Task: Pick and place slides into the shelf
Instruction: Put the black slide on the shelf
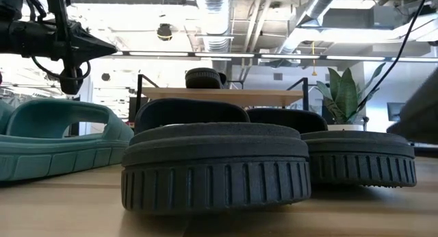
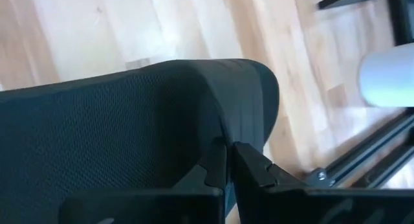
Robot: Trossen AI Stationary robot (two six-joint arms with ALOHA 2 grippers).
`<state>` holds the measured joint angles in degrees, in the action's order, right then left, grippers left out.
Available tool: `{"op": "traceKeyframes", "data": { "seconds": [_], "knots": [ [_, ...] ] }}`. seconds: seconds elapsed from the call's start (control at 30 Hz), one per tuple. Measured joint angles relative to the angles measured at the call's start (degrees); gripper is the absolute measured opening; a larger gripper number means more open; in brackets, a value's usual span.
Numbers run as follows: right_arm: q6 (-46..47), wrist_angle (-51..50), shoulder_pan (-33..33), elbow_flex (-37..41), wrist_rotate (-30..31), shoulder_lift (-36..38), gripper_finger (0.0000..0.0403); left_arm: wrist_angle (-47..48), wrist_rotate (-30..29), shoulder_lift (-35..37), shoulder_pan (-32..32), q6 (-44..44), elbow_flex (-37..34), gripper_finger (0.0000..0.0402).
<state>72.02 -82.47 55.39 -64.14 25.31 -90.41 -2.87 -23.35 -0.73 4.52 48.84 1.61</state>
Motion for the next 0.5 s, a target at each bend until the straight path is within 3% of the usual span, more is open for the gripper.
{"op": "traceKeyframes", "data": {
  "seconds": [0.27,0.5],
  "knots": [
    [-1.3,-7.4,-2.6,-5.7,5.1,0.0,0.0,0.0,0.0,0.0,0.0,0.0,0.0,0.0],
    [-11.0,-7.5,-7.3,-10.9,9.1,0.0,0.0,0.0,0.0,0.0,0.0,0.0,0.0,0.0]
  ]
}}
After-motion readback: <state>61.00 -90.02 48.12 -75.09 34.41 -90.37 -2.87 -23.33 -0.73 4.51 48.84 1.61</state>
